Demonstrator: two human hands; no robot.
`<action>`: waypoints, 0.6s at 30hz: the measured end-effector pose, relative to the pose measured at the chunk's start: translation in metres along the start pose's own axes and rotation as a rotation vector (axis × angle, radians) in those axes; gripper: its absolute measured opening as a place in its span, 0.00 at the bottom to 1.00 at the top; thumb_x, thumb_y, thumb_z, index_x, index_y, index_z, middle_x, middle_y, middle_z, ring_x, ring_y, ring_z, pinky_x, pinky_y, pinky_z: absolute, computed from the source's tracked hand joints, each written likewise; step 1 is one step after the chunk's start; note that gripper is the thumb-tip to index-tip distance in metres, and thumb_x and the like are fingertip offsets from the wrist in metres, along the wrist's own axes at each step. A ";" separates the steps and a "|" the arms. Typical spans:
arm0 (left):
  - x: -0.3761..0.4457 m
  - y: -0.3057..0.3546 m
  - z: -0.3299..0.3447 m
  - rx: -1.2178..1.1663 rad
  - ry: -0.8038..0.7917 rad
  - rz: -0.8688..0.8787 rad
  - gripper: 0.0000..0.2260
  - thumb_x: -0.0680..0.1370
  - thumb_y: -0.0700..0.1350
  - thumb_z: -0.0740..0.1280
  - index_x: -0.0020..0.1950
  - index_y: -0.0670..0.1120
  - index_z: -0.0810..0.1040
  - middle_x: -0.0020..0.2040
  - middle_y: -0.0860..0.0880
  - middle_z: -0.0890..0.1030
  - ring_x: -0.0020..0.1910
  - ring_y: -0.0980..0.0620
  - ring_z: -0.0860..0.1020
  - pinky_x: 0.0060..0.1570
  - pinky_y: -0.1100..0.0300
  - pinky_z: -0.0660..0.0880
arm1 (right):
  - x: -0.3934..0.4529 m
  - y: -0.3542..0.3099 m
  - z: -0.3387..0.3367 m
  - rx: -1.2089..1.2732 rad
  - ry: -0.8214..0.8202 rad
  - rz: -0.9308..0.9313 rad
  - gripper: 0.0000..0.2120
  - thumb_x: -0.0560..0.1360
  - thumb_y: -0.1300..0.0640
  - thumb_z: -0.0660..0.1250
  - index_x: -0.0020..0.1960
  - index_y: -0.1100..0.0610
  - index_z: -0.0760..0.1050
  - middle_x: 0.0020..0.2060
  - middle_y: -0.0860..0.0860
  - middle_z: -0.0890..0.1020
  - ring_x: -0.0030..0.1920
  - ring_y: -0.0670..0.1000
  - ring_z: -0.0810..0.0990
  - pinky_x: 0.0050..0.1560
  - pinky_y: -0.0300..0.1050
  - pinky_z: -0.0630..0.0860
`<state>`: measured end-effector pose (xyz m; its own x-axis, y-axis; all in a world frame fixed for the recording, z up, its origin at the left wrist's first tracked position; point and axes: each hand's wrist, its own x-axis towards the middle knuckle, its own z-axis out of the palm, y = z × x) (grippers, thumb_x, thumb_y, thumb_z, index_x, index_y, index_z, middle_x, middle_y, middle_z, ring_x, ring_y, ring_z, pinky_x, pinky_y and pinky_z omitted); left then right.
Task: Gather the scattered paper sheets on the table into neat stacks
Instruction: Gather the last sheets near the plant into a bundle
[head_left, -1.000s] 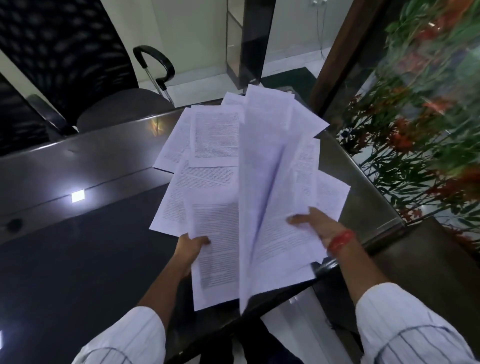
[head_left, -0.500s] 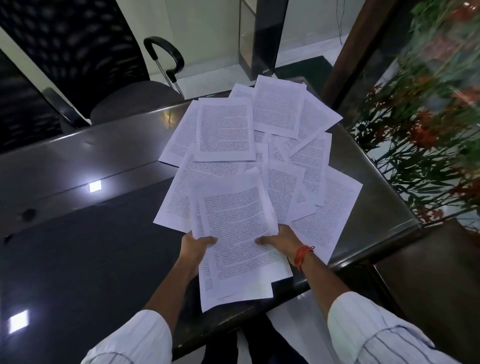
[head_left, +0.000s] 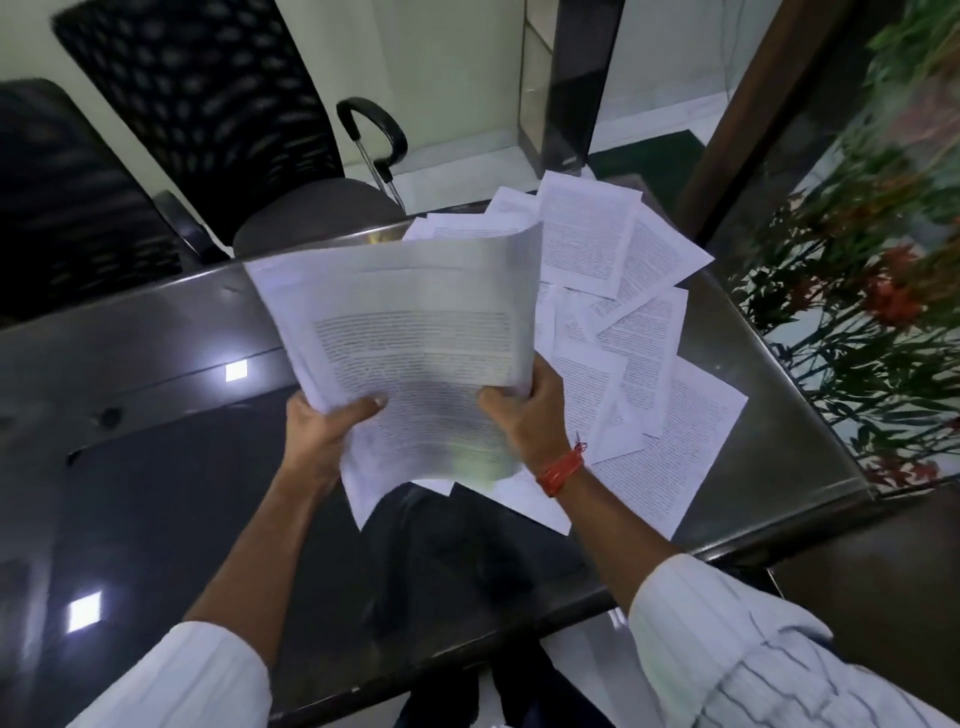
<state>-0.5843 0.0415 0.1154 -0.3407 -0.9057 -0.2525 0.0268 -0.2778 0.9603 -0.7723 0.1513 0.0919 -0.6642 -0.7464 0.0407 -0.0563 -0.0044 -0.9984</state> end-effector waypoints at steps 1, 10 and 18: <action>-0.004 0.003 -0.006 -0.007 0.029 0.035 0.15 0.70 0.27 0.73 0.55 0.37 0.81 0.50 0.46 0.87 0.50 0.45 0.85 0.49 0.53 0.82 | -0.004 -0.002 0.005 0.009 0.005 -0.041 0.11 0.64 0.63 0.72 0.45 0.56 0.77 0.37 0.42 0.80 0.38 0.42 0.80 0.37 0.37 0.78; -0.042 -0.020 -0.061 0.159 0.091 0.158 0.22 0.68 0.24 0.73 0.46 0.52 0.85 0.41 0.55 0.86 0.40 0.58 0.84 0.38 0.62 0.81 | -0.047 0.038 0.027 -0.151 -0.202 0.043 0.22 0.65 0.54 0.75 0.56 0.55 0.72 0.47 0.45 0.80 0.50 0.44 0.79 0.50 0.42 0.78; -0.029 -0.032 -0.092 0.131 0.054 0.192 0.21 0.67 0.23 0.74 0.48 0.48 0.84 0.43 0.52 0.87 0.44 0.54 0.84 0.45 0.57 0.81 | -0.053 0.035 0.080 -0.116 -0.118 0.057 0.16 0.63 0.61 0.73 0.50 0.61 0.76 0.40 0.56 0.82 0.42 0.56 0.82 0.43 0.56 0.81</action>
<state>-0.4886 0.0470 0.0812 -0.2905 -0.9546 -0.0664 -0.0375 -0.0580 0.9976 -0.6794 0.1371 0.0517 -0.5772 -0.8161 -0.0278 -0.1107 0.1119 -0.9875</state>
